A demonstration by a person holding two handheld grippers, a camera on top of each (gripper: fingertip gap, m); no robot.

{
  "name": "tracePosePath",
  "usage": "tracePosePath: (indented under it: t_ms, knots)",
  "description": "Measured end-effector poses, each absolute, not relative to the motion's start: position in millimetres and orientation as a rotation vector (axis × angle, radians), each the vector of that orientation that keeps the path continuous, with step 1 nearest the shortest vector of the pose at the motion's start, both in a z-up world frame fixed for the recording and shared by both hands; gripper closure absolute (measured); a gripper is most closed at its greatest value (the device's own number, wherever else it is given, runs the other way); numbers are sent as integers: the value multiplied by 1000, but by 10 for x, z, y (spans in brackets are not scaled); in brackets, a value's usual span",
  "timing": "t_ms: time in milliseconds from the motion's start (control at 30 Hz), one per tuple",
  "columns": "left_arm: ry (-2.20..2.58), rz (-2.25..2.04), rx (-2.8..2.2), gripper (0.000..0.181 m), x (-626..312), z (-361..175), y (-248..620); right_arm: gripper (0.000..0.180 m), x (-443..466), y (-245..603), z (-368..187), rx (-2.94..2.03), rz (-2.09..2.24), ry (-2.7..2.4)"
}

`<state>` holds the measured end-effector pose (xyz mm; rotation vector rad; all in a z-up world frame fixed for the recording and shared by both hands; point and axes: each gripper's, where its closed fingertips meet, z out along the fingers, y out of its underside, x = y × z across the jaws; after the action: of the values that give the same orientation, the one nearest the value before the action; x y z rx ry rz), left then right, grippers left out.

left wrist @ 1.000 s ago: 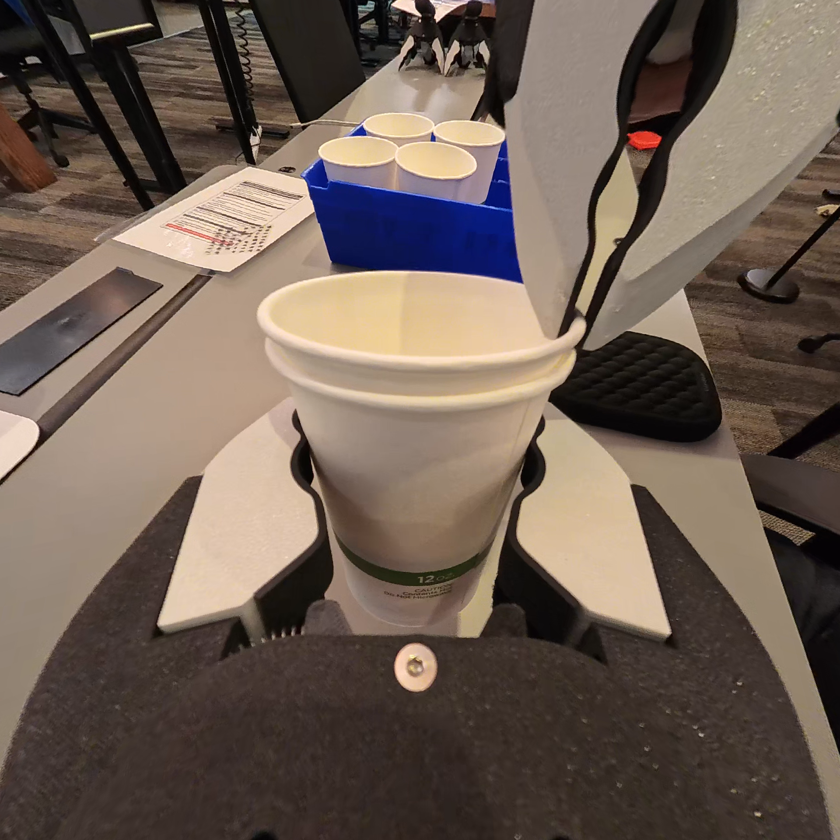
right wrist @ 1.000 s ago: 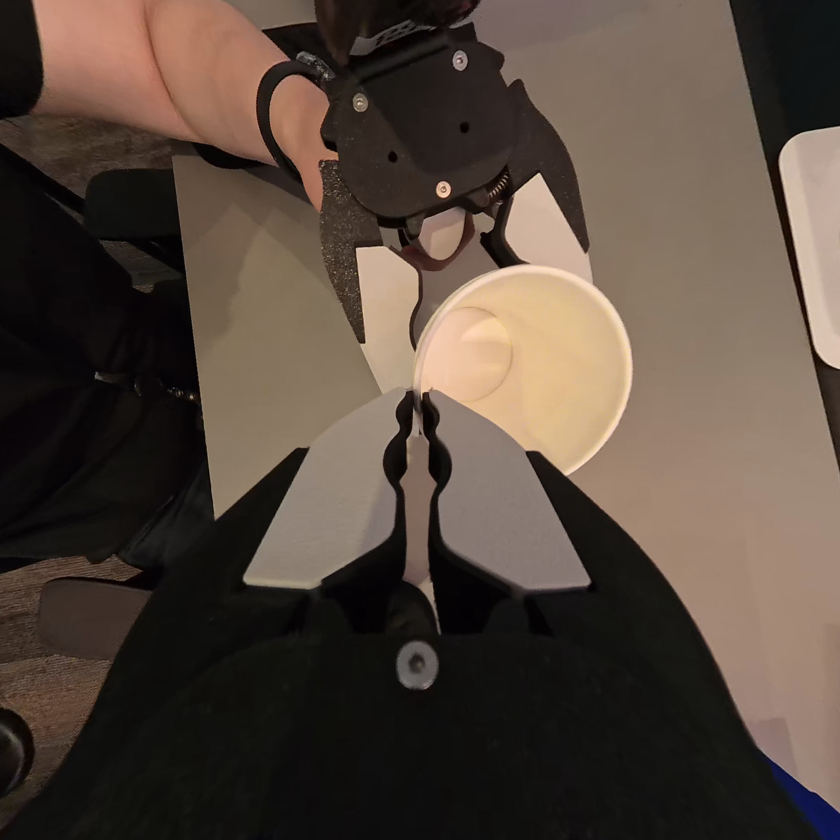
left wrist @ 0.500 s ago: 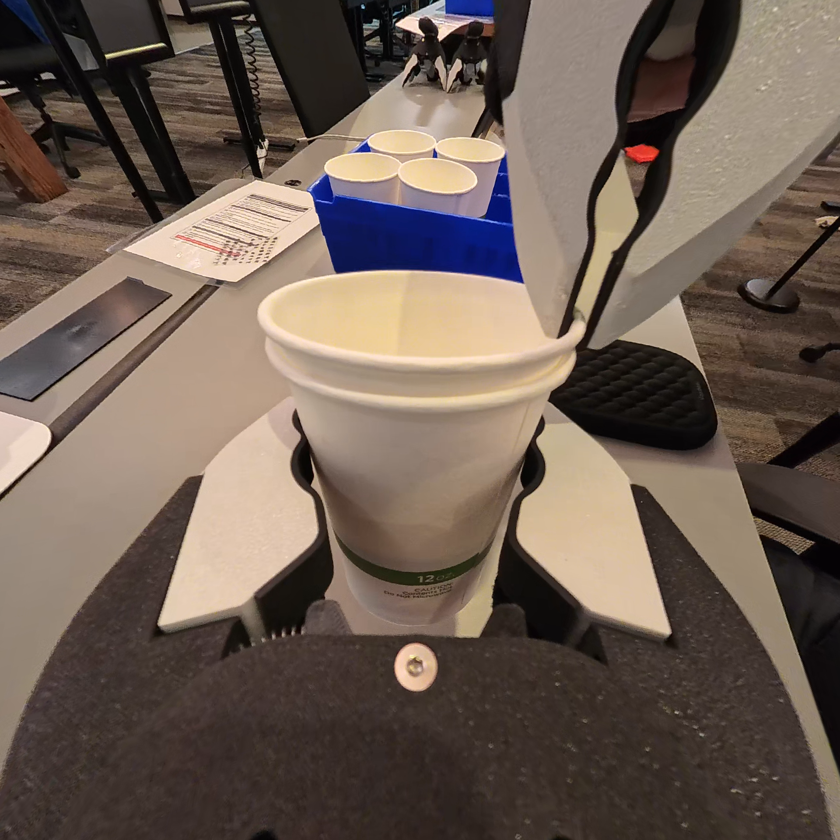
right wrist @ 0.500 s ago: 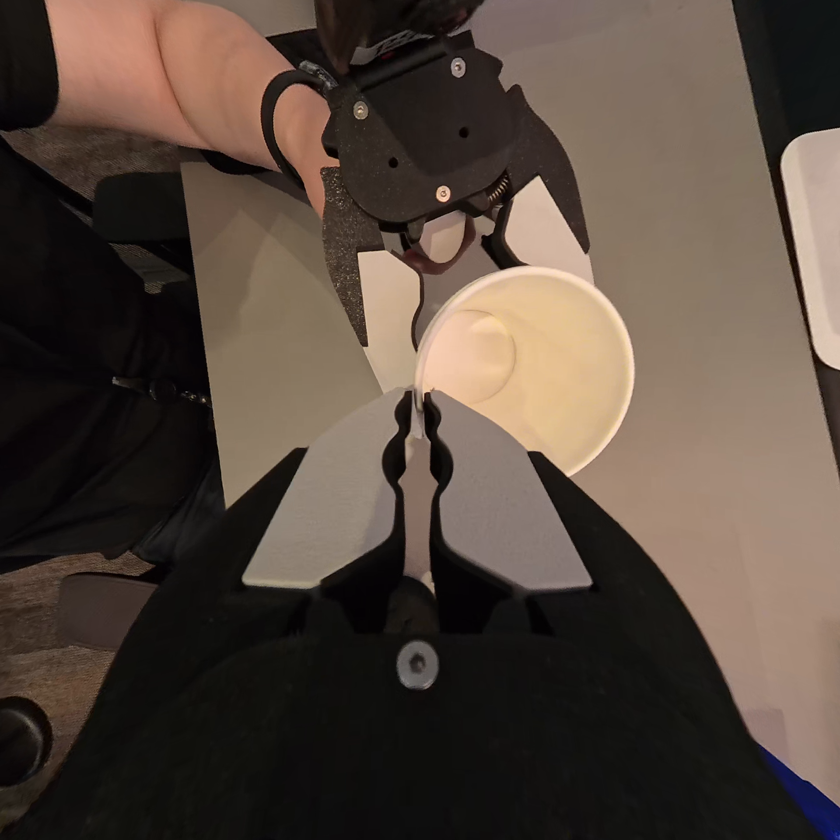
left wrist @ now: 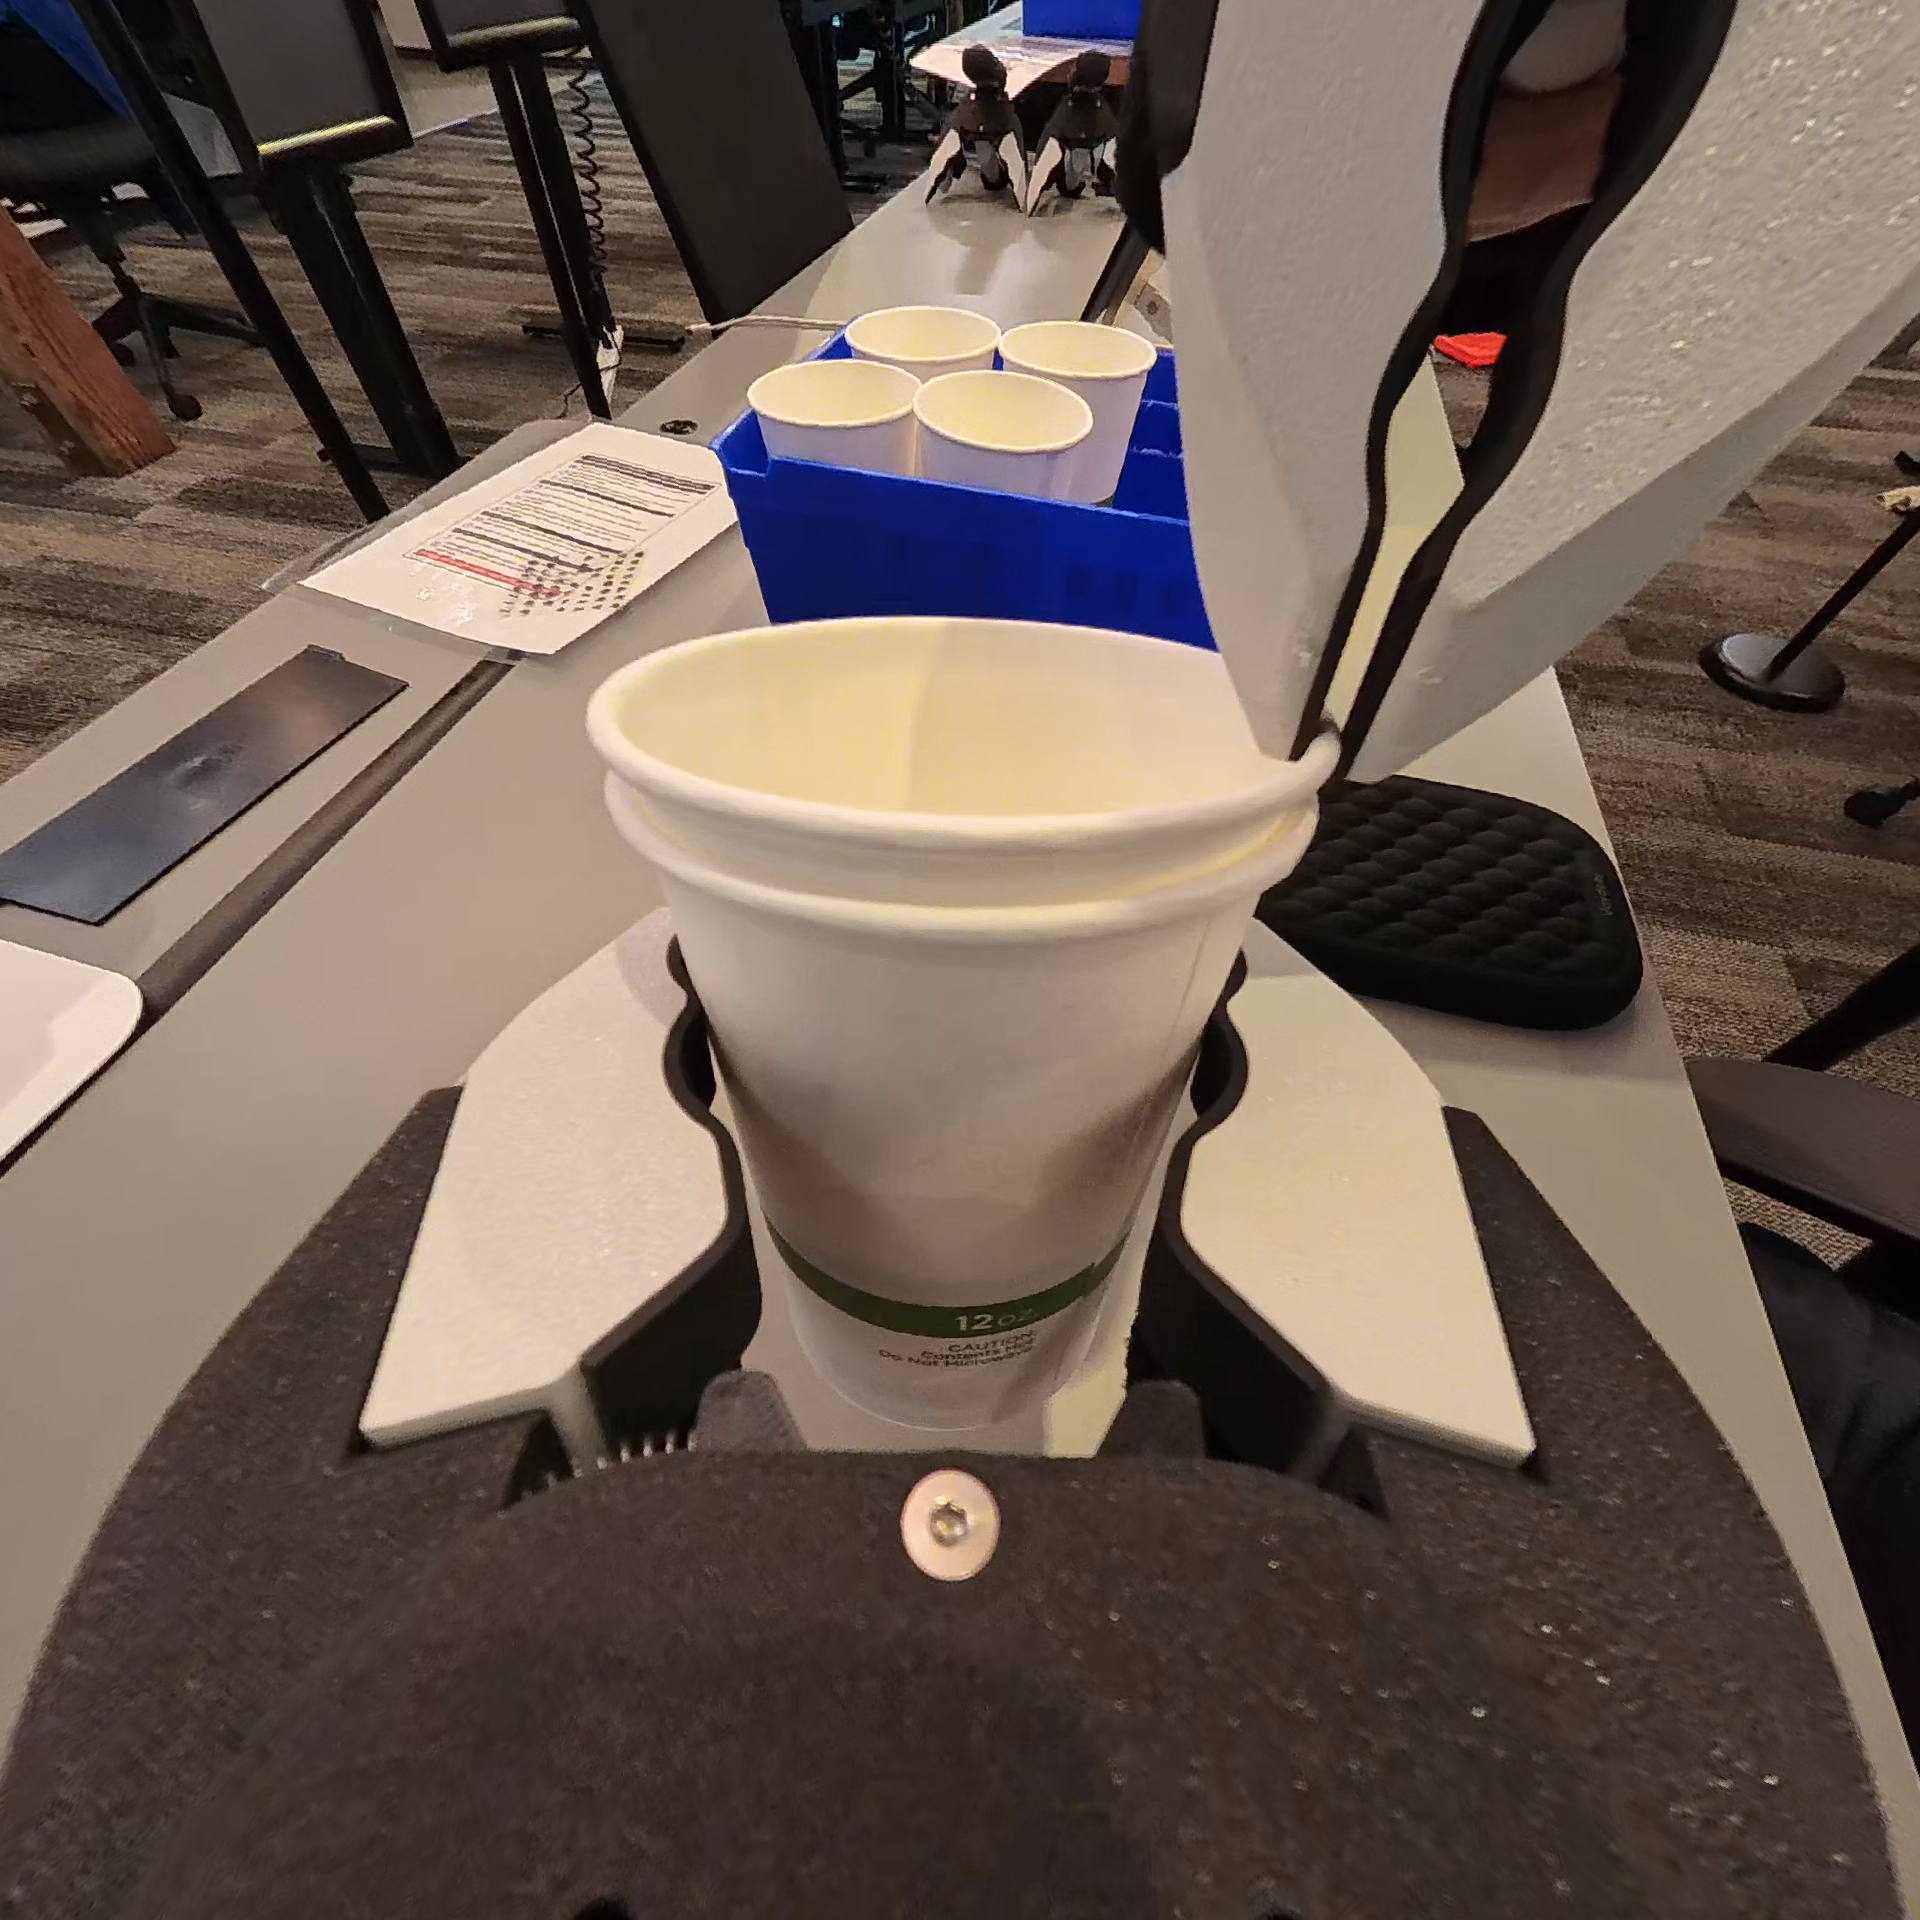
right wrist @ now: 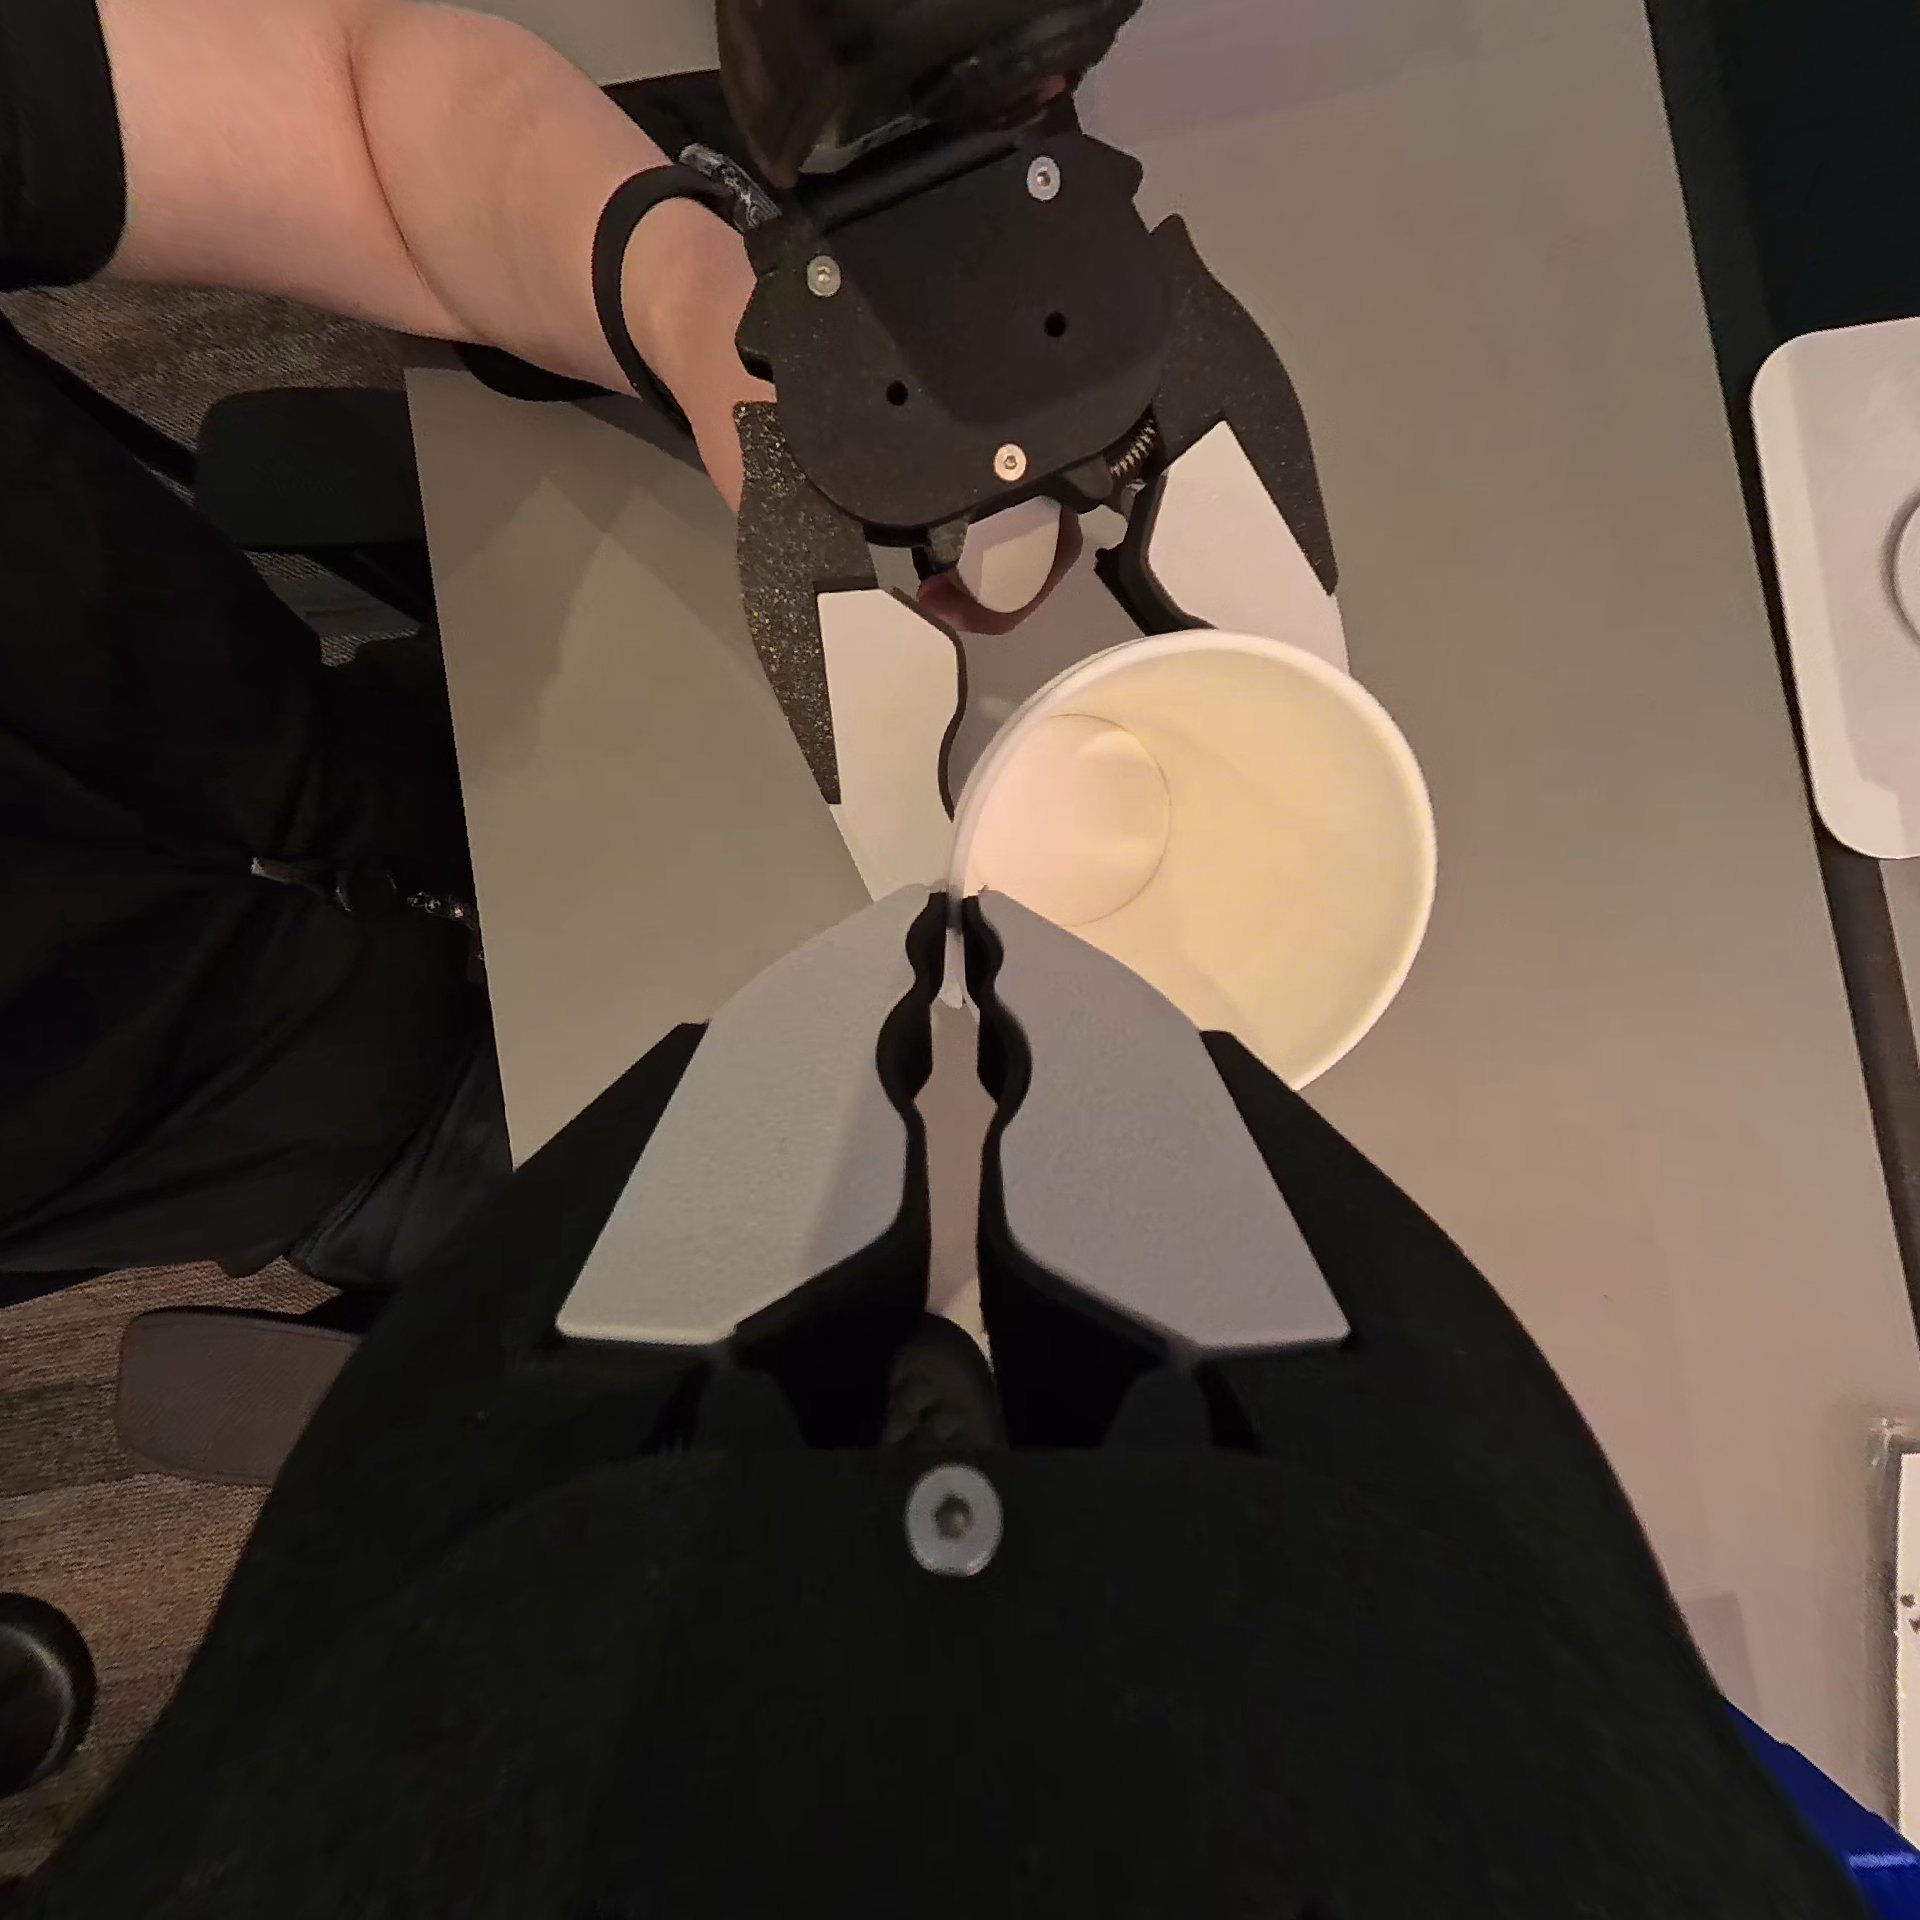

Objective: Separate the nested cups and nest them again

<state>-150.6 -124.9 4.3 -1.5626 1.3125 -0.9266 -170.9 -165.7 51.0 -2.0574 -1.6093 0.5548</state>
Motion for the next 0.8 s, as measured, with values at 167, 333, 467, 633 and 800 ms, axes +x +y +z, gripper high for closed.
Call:
tracePosePath:
  t_ms: [167, 333, 467, 633, 800]
  knots:
    - [1305, -930, -1562, 89, -1513, 60, -1242, 177, -1716, -1649, 527, -2054, 538, -1615]
    - [1303, -934, -1561, 89, -1515, 73, -1246, 177, -1718, -1652, 538, -2049, 530, -1619]
    - [1310, -900, -1566, 90, -1521, 36, -1218, 177, -1703, -1634, 608, -2032, 526, -1597]
    - [1310, -887, -1573, 90, -1513, 4, -1204, 177, -1639, -1630, 710, -2019, 528, -1566]
    - [1309, -895, -1575, 90, -1510, 4, -1211, 177, -1591, -1629, 737, -2017, 501, -1555]
